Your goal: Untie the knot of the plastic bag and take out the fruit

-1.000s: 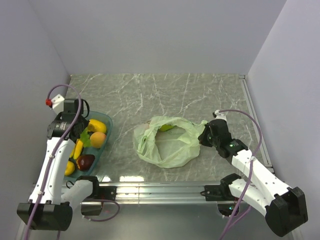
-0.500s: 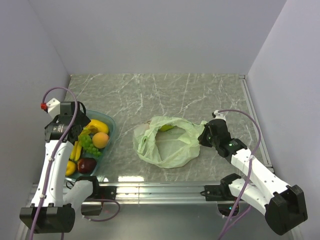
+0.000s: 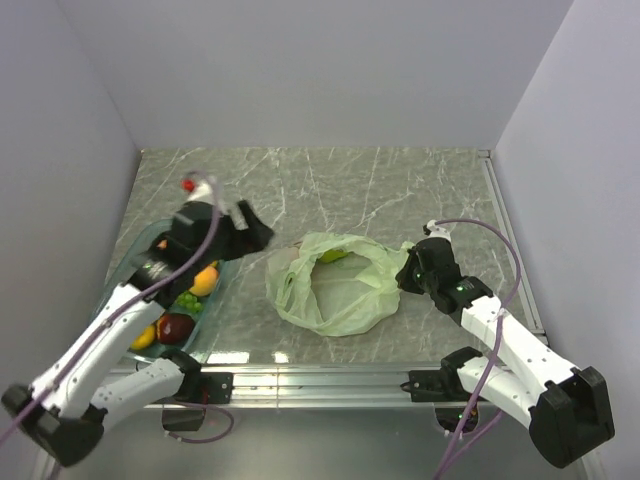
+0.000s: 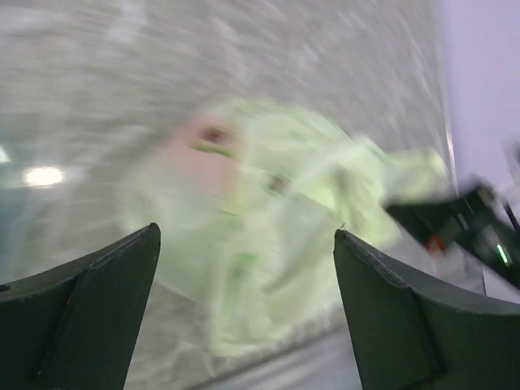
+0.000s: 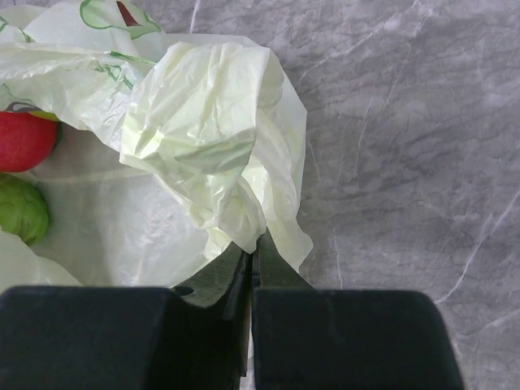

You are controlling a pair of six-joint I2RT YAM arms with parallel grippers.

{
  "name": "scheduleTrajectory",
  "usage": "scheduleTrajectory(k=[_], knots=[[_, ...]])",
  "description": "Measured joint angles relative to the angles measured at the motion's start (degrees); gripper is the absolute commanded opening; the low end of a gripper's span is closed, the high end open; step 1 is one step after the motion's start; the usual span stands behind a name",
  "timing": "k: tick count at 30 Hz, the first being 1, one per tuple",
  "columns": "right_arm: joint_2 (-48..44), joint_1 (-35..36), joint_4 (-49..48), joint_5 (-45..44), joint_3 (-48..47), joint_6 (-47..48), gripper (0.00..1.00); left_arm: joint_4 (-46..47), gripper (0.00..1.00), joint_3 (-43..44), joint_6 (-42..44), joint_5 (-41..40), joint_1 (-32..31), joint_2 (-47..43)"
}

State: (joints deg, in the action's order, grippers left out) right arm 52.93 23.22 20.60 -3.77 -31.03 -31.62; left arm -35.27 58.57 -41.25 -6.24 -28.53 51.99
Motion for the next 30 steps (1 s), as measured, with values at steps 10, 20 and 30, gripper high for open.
scheduleTrajectory(k=[10,20,30], knots=[[0.11,0.0,0.04,-0.63,0.0,0.46,0.0,4.52,0.85,22.47,8.13,-6.16,-32.96,33.75],[-2.23,-0.02,0.5,-1.09,0.0,0.59,0.0,-5.2,0.84,27.52,11.91,-21.05,-35.98,55.43],[-3.23,-0.02,0.48,-0.07,0.0,0.02,0.0,-8.48,0.95,26.67,13.68,-39.34,-30.45,60.35]])
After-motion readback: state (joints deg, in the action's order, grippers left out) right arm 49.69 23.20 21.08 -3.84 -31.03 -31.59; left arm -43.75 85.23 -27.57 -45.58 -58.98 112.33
